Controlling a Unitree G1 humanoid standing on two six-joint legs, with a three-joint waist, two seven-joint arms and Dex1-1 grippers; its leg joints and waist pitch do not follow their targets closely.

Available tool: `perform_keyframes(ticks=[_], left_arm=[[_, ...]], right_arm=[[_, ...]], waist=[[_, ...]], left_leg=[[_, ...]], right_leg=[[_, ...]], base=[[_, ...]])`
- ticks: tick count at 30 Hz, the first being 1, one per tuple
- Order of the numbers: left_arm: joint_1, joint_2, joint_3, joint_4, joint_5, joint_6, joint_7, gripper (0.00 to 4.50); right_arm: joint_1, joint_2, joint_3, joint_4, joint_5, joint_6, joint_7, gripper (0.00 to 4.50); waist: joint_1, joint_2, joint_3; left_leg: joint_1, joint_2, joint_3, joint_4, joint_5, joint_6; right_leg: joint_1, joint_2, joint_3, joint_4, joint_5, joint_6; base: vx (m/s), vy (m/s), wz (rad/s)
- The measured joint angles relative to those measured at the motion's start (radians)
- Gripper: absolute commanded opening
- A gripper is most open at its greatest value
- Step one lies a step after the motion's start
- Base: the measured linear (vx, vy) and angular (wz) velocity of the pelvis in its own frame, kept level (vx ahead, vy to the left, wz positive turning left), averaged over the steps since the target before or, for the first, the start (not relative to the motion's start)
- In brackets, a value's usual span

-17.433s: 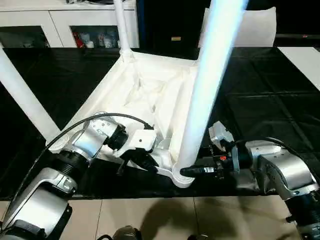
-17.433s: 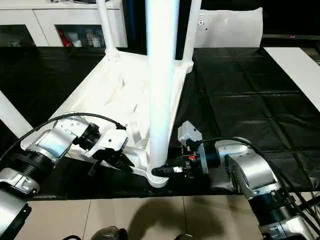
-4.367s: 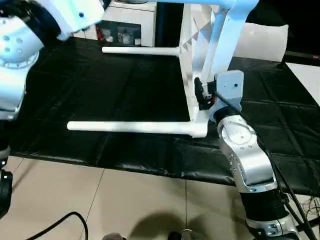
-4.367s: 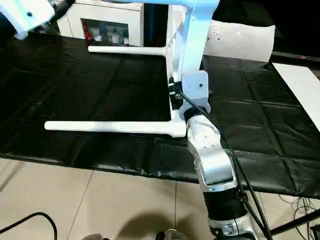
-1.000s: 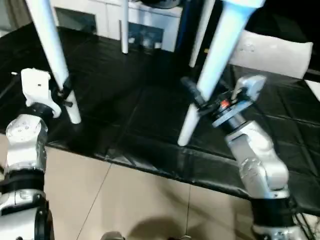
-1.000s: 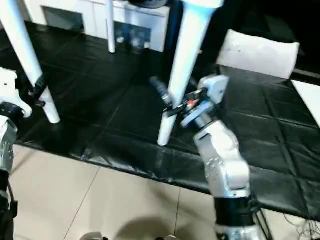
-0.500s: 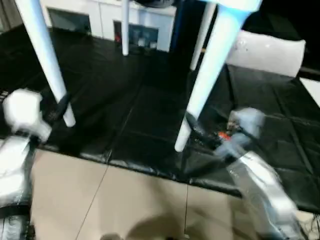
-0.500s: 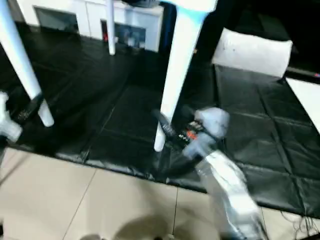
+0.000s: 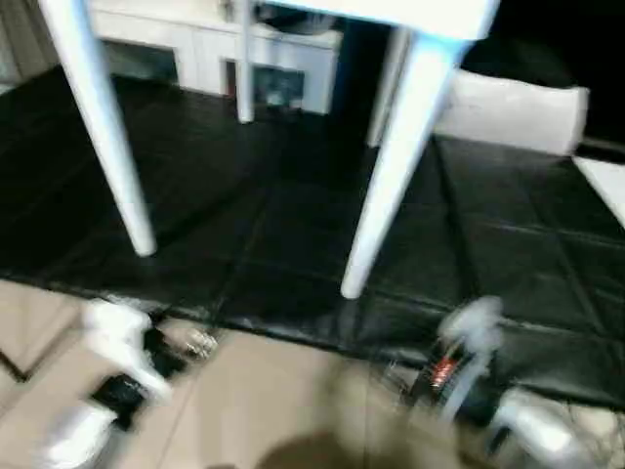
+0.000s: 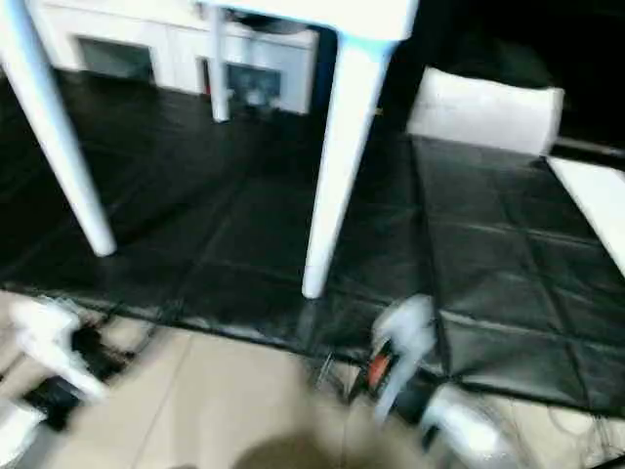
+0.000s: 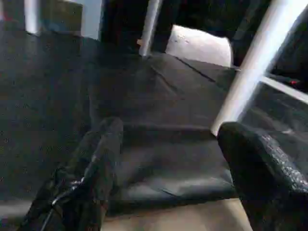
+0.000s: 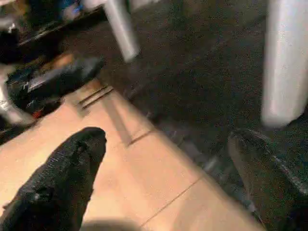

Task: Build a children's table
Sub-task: Flip table

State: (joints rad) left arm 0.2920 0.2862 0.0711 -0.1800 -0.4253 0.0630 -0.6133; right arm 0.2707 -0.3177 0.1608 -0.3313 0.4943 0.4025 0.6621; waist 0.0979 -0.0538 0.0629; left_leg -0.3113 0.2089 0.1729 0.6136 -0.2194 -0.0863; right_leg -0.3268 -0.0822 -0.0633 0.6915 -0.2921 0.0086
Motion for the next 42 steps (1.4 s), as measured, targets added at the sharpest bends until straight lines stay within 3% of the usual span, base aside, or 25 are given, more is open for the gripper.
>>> perform_keyframes(ticks=[1, 2, 3, 4, 6, 9, 14, 17, 18, 20, 21, 22, 23, 24, 25, 26, 27, 28, 30, 32, 33, 34, 35, 39, 42], left_arm=[[0.012, -0.013, -0.007, 0.022, 0.01, 0.003, -0.005, 3.58], [0.034, -0.016, -0.017, 0.04, 0.017, 0.017, -0.005, 3.58], [0.054, -0.016, -0.037, 0.069, 0.029, 0.042, -0.004, 3.58], [0.061, -0.014, -0.048, 0.08, 0.032, 0.058, 0.002, 3.58], [0.053, -0.001, -0.069, 0.14, 0.06, 0.064, 0.008, 3.58], [0.048, -0.013, -0.078, 0.298, 0.1, 0.041, 0.014, 3.58], [-0.009, -0.022, -0.065, 0.518, 0.149, 0.021, 0.062, 3.58], [-0.114, -0.025, -0.069, 0.733, 0.21, 0.033, 0.176, 3.58], [-0.165, -0.037, -0.057, 0.839, 0.225, 0.039, 0.229, 3.58], [-0.185, -0.057, -0.054, 0.905, 0.236, 0.038, 0.27, 3.58], [-0.204, -0.068, -0.062, 0.947, 0.249, 0.038, 0.287, 3.58], [-0.214, -0.077, -0.07, 0.965, 0.255, 0.038, 0.294, 3.58], [-0.228, -0.085, -0.072, 0.989, 0.259, 0.039, 0.298, 3.58], [-0.241, -0.09, -0.072, 1.012, 0.267, 0.038, 0.305, 3.58], [-0.259, -0.092, -0.072, 1.048, 0.277, 0.032, 0.321, 3.58], [-0.284, -0.087, -0.07, 1.09, 0.29, 0.028, 0.338, 3.58], [-0.312, -0.078, -0.066, 1.138, 0.301, 0.019, 0.359, 3.58], [-0.326, -0.076, -0.063, 1.16, 0.303, 0.013, 0.37, 3.58], [-0.362, -0.093, -0.051, 1.212, 0.306, 0.0, 0.394, 3.58], [-0.381, -0.099, -0.051, 1.245, 0.315, 0.001, 0.405, 3.58], [-0.384, -0.1, -0.051, 1.256, 0.319, 0.0, 0.408, 3.58], [-0.389, -0.102, -0.05, 1.267, 0.32, 0.0, 0.41, 3.58], [-0.392, -0.108, -0.049, 1.279, 0.321, 0.0, 0.411, 3.58], [-0.404, -0.12, -0.04, 1.346, 0.323, -0.004, 0.429, 3.58], [-0.419, -0.119, -0.033, 1.378, 0.328, -0.007, 0.442, 3.58]], right_arm=[[-0.019, -0.006, 0.012, 0.035, -0.007, 0.0, 0.02, 4.46], [-0.047, -0.019, 0.029, 0.077, -0.019, -0.003, 0.05, 4.46], [-0.067, -0.035, 0.047, 0.122, -0.034, -0.002, 0.078, 4.46], [-0.071, -0.04, 0.058, 0.148, -0.041, -0.003, 0.094, 4.46], [-0.106, -0.04, 0.117, 0.259, -0.071, -0.002, 0.149, 4.46], [-0.147, 0.0, 0.198, 0.431, -0.124, -0.012, 0.187, 4.46], [-0.19, 0.073, 0.212, 0.652, -0.177, -0.044, 0.175, 4.46], [-0.262, 0.144, 0.191, 0.871, -0.201, -0.059, 0.09, 4.46], [-0.301, 0.17, 0.182, 0.984, -0.221, -0.063, 0.035, 4.46], [-0.318, 0.176, 0.162, 1.062, -0.234, -0.069, -0.012, 4.46], [-0.333, 0.178, 0.151, 1.129, -0.25, -0.078, -0.065, 4.46], [-0.339, 0.176, 0.148, 1.167, -0.259, -0.078, -0.095, 4.46], [-0.344, 0.174, 0.134, 1.209, -0.269, -0.075, -0.134, 4.46], [-0.348, 0.177, 0.119, 1.25, -0.276, -0.075, -0.176, 4.46], [-0.361, 0.185, 0.105, 1.29, -0.284, -0.077, -0.228, 4.46], [-0.38, 0.207, 0.092, 1.327, -0.29, -0.082, -0.272, 4.46], [-0.398, 0.241, 0.085, 1.353, -0.292, -0.092, -0.307, 4.46], [-0.399, 0.261, 0.083, 1.368, -0.292, -0.101, -0.321, 4.46], [-0.415, 0.277, 0.081, 1.423, -0.295, -0.119, -0.347, 4.46], [-0.432, 0.276, 0.074, 1.45, -0.299, -0.146, -0.356, 4.46], [-0.44, 0.275, 0.071, 1.46, -0.308, -0.157, -0.361, 4.46], [-0.452, 0.275, 0.07, 1.478, -0.316, -0.156, -0.368, 4.46], [-0.456, 0.273, 0.067, 1.496, -0.323, -0.151, -0.38, 4.46], [-0.468, 0.275, 0.053, 1.562, -0.355, -0.149, -0.443, 4.46], [-0.48, 0.278, 0.041, 1.589, -0.362, -0.157, -0.465, 4.46]], waist=[[0.009, -0.005, -0.006], [0.017, 0.002, -0.007], [0.028, 0.014, -0.011], [0.03, 0.021, -0.012], [0.032, 0.024, -0.021], [0.033, 0.024, -0.026], [0.021, 0.028, -0.031], [0.009, 0.026, -0.035], [0.007, 0.022, -0.037], [0.016, 0.017, -0.039], [0.031, 0.019, -0.035], [0.042, 0.021, -0.029], [0.058, 0.03, -0.025], [0.071, 0.032, -0.026], [0.067, 0.046, -0.028], [0.047, 0.049, -0.029], [0.015, 0.039, -0.031], [-0.004, 0.037, -0.033], [-0.037, 0.039, -0.037], [-0.073, 0.043, -0.041], [-0.091, 0.038, -0.045], [-0.097, 0.026, -0.052], [-0.099, 0.026, -0.051], [-0.091, 0.025, -0.05], [-0.082, 0.029, -0.049]], left_leg=[[-0.002, -0.007, -0.008, 0.005, -0.006, -0.006], [-0.01, -0.014, -0.023, 0.012, -0.018, -0.005], [-0.026, -0.022, -0.04, 0.006, -0.018, -0.006], [-0.03, -0.022, -0.043, 0.002, -0.014, -0.012], [-0.031, -0.019, -0.036, -0.012, 0.0, -0.02], [-0.034, -0.014, -0.035, -0.013, 0.007, -0.015], [-0.038, -0.002, -0.033, -0.014, 0.013, -0.014], [-0.038, -0.004, -0.028, -0.014, 0.011, -0.01], [-0.026, -0.001, -0.008, -0.013, 0.009, -0.008], [-0.017, -0.002, 0.008, -0.012, 0.0, -0.004], [-0.003, -0.006, 0.022, 0.003, -0.019, -0.003], [0.0, -0.018, 0.012, 0.025, -0.039, 0.005], [-0.005, -0.038, -0.018, 0.059, -0.055, 0.01], [-0.006, -0.052, -0.039, 0.081, -0.065, 0.015], [-0.001, -0.055, -0.059, 0.056, -0.076, 0.01], [0.003, -0.063, -0.042, 0.059, -0.083, 0.021], [-0.009, -0.074, -0.034, 0.051, -0.077, 0.045], [-0.016, -0.078, -0.035, 0.052, -0.076, 0.053], [-0.021, -0.077, -0.039, 0.057, -0.076, 0.055], [-0.027, -0.074, -0.042, 0.053, -0.072, 0.062], [-0.038, -0.076, -0.039, 0.053, -0.069, 0.066], [-0.044, -0.078, -0.037, 0.053, -0.066, 0.067], [-0.047, -0.079, -0.035, 0.052, -0.064, 0.067], [-0.037, -0.076, -0.029, 0.027, -0.056, 0.063], [-0.035, -0.07, -0.028, 0.024, -0.051, 0.054]], right_leg=[[-0.023, 0.0, 0.005, 0.012, -0.007, -0.002], [-0.028, 0.001, 0.002, 0.009, -0.008, -0.003], [-0.03, 0.002, -0.001, 0.007, -0.008, -0.003], [-0.033, 0.004, -0.001, 0.007, -0.007, -0.003], [-0.036, 0.007, 0.0, 0.001, 0.002, -0.011], [-0.033, 0.012, -0.001, -0.006, 0.008, -0.014], [-0.022, 0.024, -0.002, -0.042, 0.026, -0.017], [-0.02, 0.022, 0.0, -0.048, 0.027, -0.017], [-0.026, 0.024, 0.014, -0.045, 0.027, -0.016], [-0.025, 0.026, 0.042, -0.046, 0.03, -0.013], [-0.024, 0.028, 0.075, -0.046, 0.032, -0.002], [-0.023, 0.032, 0.099, -0.047, 0.036, 0.007], [-0.02, 0.034, 0.12, -0.05, 0.04, 0.018], [-0.019, 0.038, 0.15, -0.052, 0.044, 0.028], [-0.02, 0.047, 0.17, -0.06, 0.052, 0.038], [-0.034, 0.048, 0.182, -0.064, 0.054, 0.032], [-0.043, 0.031, 0.168, -0.063, 0.058, -0.034], [-0.047, 0.016, 0.14, -0.07, 0.069, -0.072], [-0.033, 0.001, 0.082, -0.083, 0.085, -0.1], [-0.019, 0.005, 0.029, -0.083, 0.085, -0.098], [-0.014, -0.001, 0.02, -0.103, 0.075, -0.083], [-0.017, -0.007, 0.019, -0.107, 0.082, -0.048], [-0.021, -0.01, 0.02, -0.107, 0.083, -0.031], [-0.021, -0.011, 0.019, -0.105, 0.08, -0.024], [-0.025, -0.009, 0.016, -0.093, 0.075, -0.015]], base=[[0.034, -0.092, -0.13], [0.034, -0.092, -0.13], [0.056, -0.075, -0.24], [0.0, 0.0, 0.0], [0.0, 0.0, 0.0], [0.0, 0.0, 0.0], [0.0, 0.0, 0.0], [0.0, 0.0, 0.0], [0.0, 0.0, 0.0], [0.026, 0.053, -0.32], [-0.005, 0.104, -0.47], [0.009, 0.173, -0.58], [0.009, 0.173, -0.58], [0.006, 0.231, -0.75], [-0.048, 0.267, -0.66], [-0.048, 0.267, -0.66], [-0.08, 0.216, -0.32], [-0.044, 0.186, -0.05], [-0.028, 0.183, 0.0], [-0.016, 0.126, 0.07], [-0.03, 0.07, -0.02], [0.0, 0.0, 0.0], [0.0, 0.0, 0.0], [-0.028, -0.049, 0.0], [-0.017, -0.072, 0.01]])
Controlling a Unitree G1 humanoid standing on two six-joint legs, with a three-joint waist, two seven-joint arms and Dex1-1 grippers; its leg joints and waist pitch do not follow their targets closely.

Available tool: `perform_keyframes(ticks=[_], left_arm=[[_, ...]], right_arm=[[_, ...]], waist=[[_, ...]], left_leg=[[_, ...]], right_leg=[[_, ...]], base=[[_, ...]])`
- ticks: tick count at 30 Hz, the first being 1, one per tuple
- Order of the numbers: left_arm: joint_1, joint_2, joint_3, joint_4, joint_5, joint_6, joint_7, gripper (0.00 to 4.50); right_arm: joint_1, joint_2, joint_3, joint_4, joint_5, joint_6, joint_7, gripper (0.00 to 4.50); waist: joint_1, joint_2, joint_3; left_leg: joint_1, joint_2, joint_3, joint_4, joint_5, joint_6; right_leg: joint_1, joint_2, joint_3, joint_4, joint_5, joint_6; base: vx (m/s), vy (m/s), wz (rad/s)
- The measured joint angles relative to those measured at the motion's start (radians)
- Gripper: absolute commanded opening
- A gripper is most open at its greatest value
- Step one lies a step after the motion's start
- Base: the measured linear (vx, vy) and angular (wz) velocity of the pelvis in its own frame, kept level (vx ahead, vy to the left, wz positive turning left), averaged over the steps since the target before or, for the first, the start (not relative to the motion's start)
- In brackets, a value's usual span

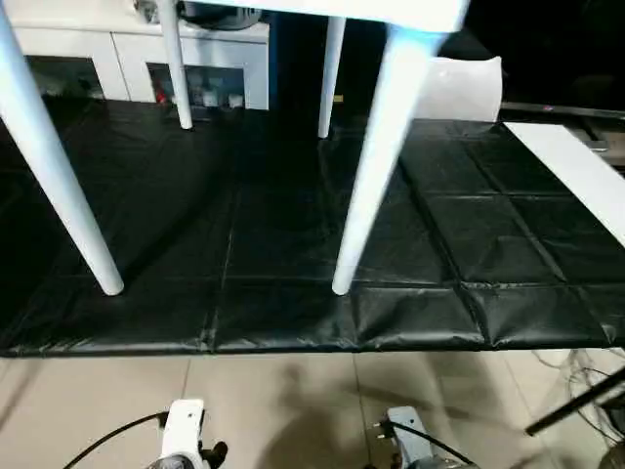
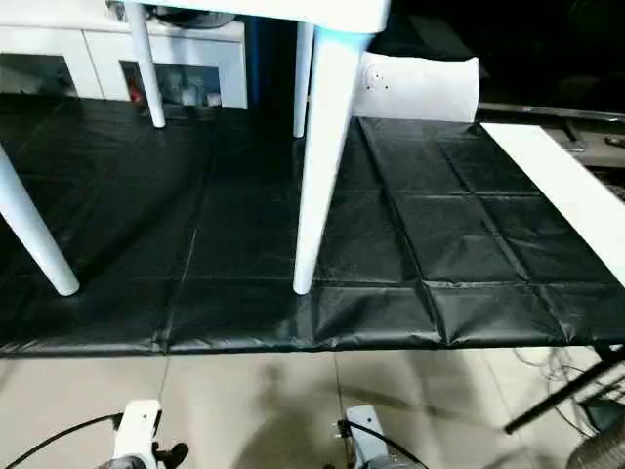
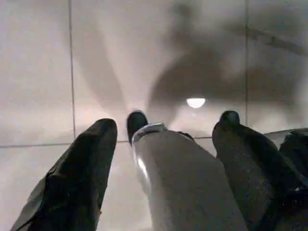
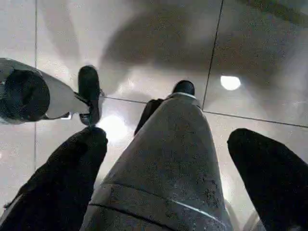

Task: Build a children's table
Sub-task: Flip table

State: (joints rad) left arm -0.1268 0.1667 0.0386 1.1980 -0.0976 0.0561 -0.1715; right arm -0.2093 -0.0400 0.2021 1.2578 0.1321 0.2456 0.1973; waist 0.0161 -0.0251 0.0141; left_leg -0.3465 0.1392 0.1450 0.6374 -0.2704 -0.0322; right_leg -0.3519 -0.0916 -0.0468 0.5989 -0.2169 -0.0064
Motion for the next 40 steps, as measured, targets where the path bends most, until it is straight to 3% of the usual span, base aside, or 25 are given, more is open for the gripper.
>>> perform_keyframes(ticks=[5, 12, 40], left_arm=[[-0.002, 0.0, 0.002, 0.008, 0.009, 0.0, 0.007, 3.58], [-0.002, 0.0, 0.002, 0.01, 0.013, 0.0, 0.008, 3.58], [-0.002, 0.0, 0.002, 0.01, 0.013, 0.0, 0.009, 3.58]], right_arm=[[-0.003, 0.003, -0.006, 0.011, 0.0, -0.008, -0.007, 4.46], [-0.004, 0.004, -0.007, 0.011, 0.0, -0.008, -0.007, 4.46], [-0.008, 0.006, -0.007, 0.012, 0.0, -0.009, -0.007, 4.46]], waist=[[0.023, 0.002, 0.0], [0.035, 0.006, 0.002], [0.04, 0.016, 0.009]], left_leg=[[-0.003, 0.007, 0.003, -0.006, 0.009, -0.01], [0.0, 0.012, 0.01, -0.015, 0.013, -0.014], [-0.001, 0.014, 0.014, -0.017, 0.013, -0.014]], right_leg=[[-0.013, 0.003, -0.002, 0.013, -0.004, 0.006], [-0.015, 0.004, -0.003, 0.013, -0.004, 0.006], [-0.016, 0.004, -0.001, 0.011, -0.005, 0.007]], base=[[0.0, -0.035, 0.0], [0.0, 0.0, 0.0], [0.0, 0.0, 0.0]])
